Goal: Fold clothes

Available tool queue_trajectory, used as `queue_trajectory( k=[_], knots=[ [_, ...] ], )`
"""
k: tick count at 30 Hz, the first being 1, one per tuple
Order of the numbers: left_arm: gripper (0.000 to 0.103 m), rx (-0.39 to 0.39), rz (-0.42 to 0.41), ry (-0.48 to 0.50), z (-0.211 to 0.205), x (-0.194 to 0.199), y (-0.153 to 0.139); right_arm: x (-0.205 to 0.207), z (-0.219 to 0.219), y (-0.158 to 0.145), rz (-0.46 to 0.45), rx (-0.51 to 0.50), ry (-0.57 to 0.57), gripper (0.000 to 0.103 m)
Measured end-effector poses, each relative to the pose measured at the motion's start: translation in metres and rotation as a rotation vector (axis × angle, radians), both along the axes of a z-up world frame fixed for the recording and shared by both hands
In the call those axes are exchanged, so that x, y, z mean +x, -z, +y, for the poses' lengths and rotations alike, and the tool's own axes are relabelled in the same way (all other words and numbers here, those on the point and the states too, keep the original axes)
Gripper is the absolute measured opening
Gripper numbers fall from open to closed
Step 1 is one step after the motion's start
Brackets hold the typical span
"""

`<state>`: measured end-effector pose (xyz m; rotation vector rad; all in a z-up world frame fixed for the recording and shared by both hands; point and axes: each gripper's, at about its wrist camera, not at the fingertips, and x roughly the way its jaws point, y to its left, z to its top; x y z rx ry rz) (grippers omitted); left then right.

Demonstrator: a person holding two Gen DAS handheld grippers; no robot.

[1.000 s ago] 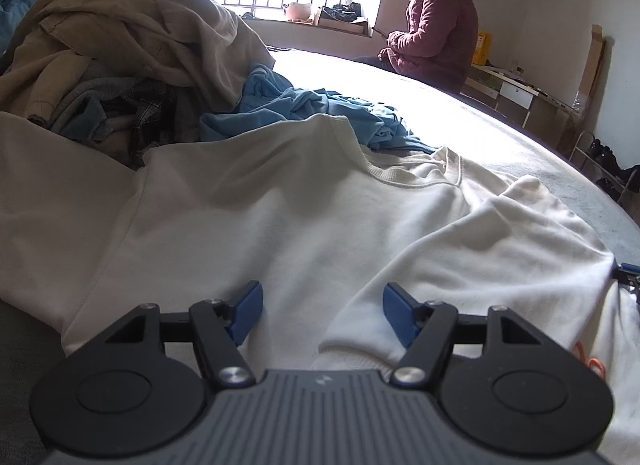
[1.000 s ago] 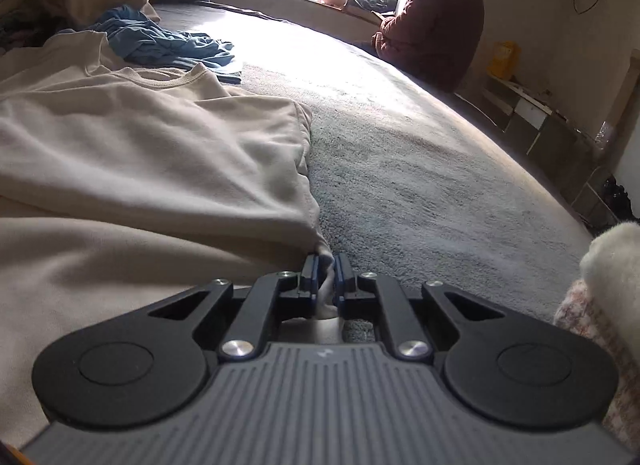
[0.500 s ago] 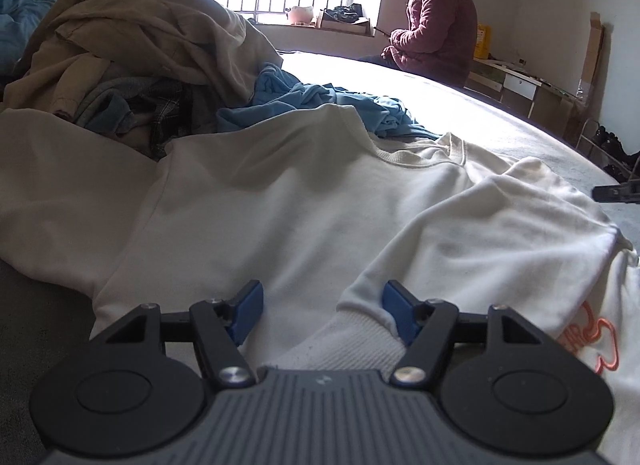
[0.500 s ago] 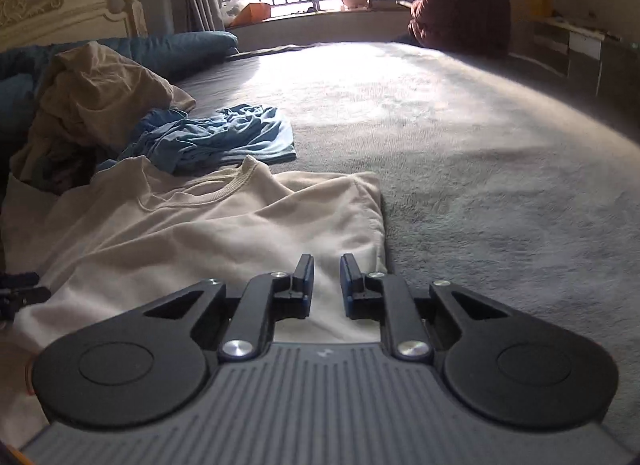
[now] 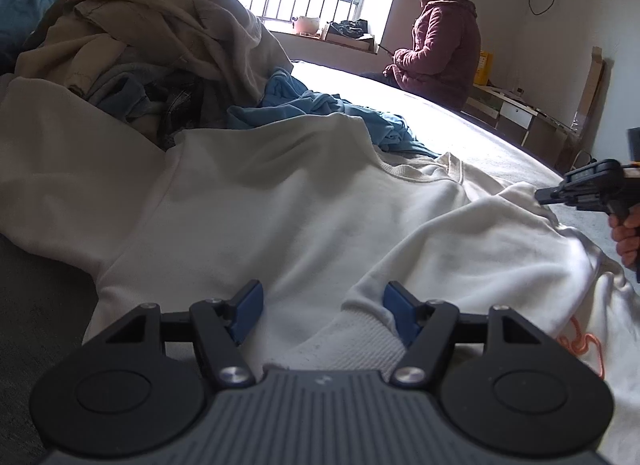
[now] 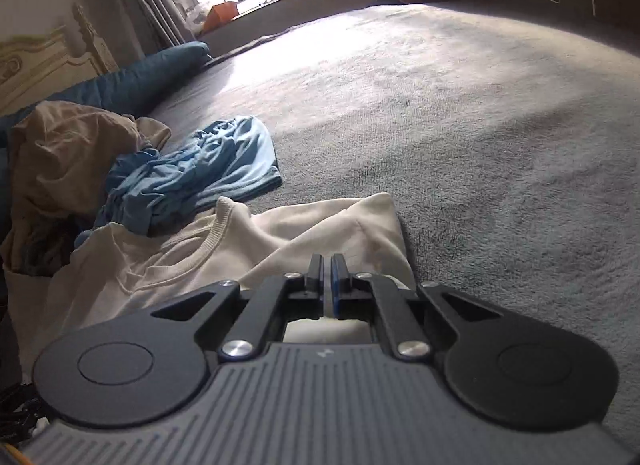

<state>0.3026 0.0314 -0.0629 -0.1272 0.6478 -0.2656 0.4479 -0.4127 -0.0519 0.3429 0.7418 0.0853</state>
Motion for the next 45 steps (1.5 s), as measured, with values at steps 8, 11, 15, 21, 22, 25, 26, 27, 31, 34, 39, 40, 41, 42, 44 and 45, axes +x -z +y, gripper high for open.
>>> queue_trajectory(
  k=[8, 11, 15, 21, 22, 25, 26, 27, 31, 34, 39, 40, 41, 42, 44, 45],
  knots=[
    [0.069, -0.002, 0.002, 0.003, 0.001, 0.000, 0.001, 0.000, -0.054, -0.009, -0.063, 0.082, 0.262, 0.004],
    [0.069, -0.025, 0.008, 0.001, 0.004, 0.001, 0.000, -0.043, -0.068, -0.041, -0.077, 0.038, 0.208, 0.004],
    [0.069, -0.038, 0.027, -0.026, 0.008, 0.001, -0.009, -0.100, -0.074, -0.077, -0.070, 0.040, 0.145, 0.005],
    [0.070, -0.055, 0.000, -0.085, 0.021, -0.021, -0.041, -0.147, -0.022, -0.091, -0.016, 0.021, -0.029, 0.005],
    [0.070, -0.064, 0.000, -0.083, 0.025, -0.027, -0.045, -0.155, -0.011, -0.088, -0.008, 0.006, -0.052, 0.005],
    [0.070, -0.063, 0.005, -0.063, 0.029, -0.045, -0.052, -0.183, -0.001, -0.062, 0.040, 0.003, -0.075, 0.005],
    [0.070, -0.055, 0.013, -0.053, 0.028, -0.051, -0.052, -0.191, -0.001, -0.051, 0.069, -0.011, -0.067, 0.005],
    [0.070, -0.050, 0.024, -0.042, 0.028, -0.058, -0.051, -0.200, -0.001, -0.037, 0.105, -0.046, -0.066, 0.005],
    [0.070, -0.035, 0.058, -0.009, 0.034, -0.088, -0.045, -0.264, -0.018, 0.000, 0.164, -0.172, -0.094, 0.003],
    [0.070, -0.032, 0.045, 0.003, 0.043, -0.116, -0.048, -0.307, -0.027, -0.018, 0.210, -0.246, -0.087, 0.004],
    [0.070, -0.022, 0.028, 0.051, 0.035, -0.154, -0.054, -0.302, -0.002, -0.053, 0.081, -0.306, -0.108, 0.006],
    [0.070, -0.017, 0.039, 0.065, 0.029, -0.159, -0.051, -0.289, 0.010, -0.053, 0.045, -0.267, -0.134, 0.006],
    [0.070, -0.012, 0.049, 0.080, 0.023, -0.164, -0.049, -0.275, 0.023, -0.052, 0.014, -0.231, -0.163, 0.006],
    [0.070, -0.007, 0.059, 0.095, 0.018, -0.170, -0.046, -0.262, 0.038, -0.044, 0.003, -0.212, -0.196, 0.006],
    [0.070, 0.023, 0.082, 0.116, 0.010, -0.182, -0.035, -0.251, 0.063, -0.021, 0.019, -0.207, -0.243, 0.006],
    [0.070, 0.036, 0.090, 0.117, 0.010, -0.190, -0.029, -0.263, 0.069, -0.011, 0.022, -0.221, -0.251, 0.006]
  ],
)
